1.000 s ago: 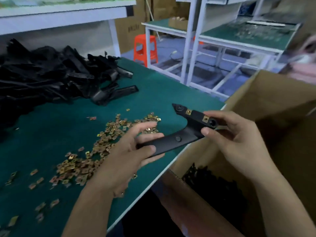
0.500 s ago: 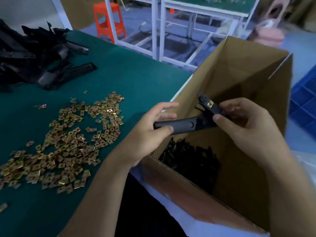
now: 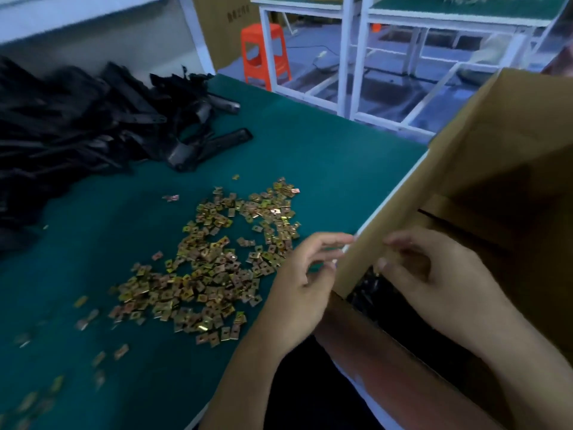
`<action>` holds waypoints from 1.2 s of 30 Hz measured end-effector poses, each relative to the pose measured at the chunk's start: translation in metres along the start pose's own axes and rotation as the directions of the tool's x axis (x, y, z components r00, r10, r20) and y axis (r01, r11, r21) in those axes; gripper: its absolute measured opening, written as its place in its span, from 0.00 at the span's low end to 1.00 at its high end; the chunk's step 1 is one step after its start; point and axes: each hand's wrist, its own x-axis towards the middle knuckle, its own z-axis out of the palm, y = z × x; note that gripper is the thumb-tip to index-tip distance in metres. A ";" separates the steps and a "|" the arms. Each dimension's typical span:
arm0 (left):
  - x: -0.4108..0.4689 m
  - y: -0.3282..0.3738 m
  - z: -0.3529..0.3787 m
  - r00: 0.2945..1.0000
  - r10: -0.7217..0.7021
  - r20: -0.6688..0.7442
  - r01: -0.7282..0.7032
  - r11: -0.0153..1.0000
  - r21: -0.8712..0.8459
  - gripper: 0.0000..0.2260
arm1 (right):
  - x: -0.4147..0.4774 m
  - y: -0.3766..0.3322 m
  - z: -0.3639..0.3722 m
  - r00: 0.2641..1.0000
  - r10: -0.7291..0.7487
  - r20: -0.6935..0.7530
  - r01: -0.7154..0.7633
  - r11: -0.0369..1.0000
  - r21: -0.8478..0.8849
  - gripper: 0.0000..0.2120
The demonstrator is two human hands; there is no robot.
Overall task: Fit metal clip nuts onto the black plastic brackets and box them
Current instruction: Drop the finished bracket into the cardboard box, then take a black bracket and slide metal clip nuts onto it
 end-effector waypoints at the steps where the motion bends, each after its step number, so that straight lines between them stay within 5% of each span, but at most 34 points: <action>1: -0.008 -0.001 -0.009 0.997 0.010 -0.076 -0.007 0.999 0.047 0.23 | 0.003 -0.012 0.017 0.997 -0.062 0.043 0.062 0.998 -0.017 0.13; 5: -0.041 -0.009 -0.049 0.901 0.155 -0.406 -0.049 0.964 0.261 0.24 | 0.012 -0.059 0.085 0.923 -0.233 0.306 0.261 0.964 -0.053 0.31; 9: -0.078 -0.021 -0.100 0.730 0.163 -0.664 0.080 0.944 0.320 0.23 | 0.016 -0.100 0.135 0.809 -0.280 0.517 0.418 0.892 -0.171 0.45; 15: -0.140 -0.052 -0.207 0.178 -0.068 -0.982 0.288 0.958 -0.015 0.14 | 0.015 -0.155 0.177 0.746 -0.256 0.614 0.517 0.805 -0.292 0.38; 20: -0.192 -0.064 -0.277 -0.107 -0.142 -0.984 0.521 0.835 -0.177 0.18 | 0.020 -0.178 0.193 0.753 -0.280 0.595 0.551 0.763 -0.339 0.30; 22: -0.203 -0.066 -0.297 -0.113 -0.239 -0.965 0.605 0.754 -0.257 0.20 | 0.023 -0.186 0.196 0.754 -0.284 0.593 0.547 0.771 -0.327 0.26; 26: -0.209 -0.076 -0.321 0.024 -0.284 -0.958 0.796 0.585 -0.154 0.23 | 0.029 -0.200 0.205 0.742 -0.285 0.606 0.538 0.793 -0.285 0.18; 30: -0.207 -0.086 -0.327 0.057 -0.204 -0.977 0.755 0.649 -0.091 0.17 | 0.046 -0.197 0.221 0.767 -0.262 0.585 0.484 0.835 -0.262 0.24; 36: -0.213 -0.100 -0.338 0.128 -0.319 -0.939 0.595 0.782 -0.185 0.24 | 0.086 -0.142 0.255 0.808 -0.311 0.500 0.495 0.818 -0.291 0.30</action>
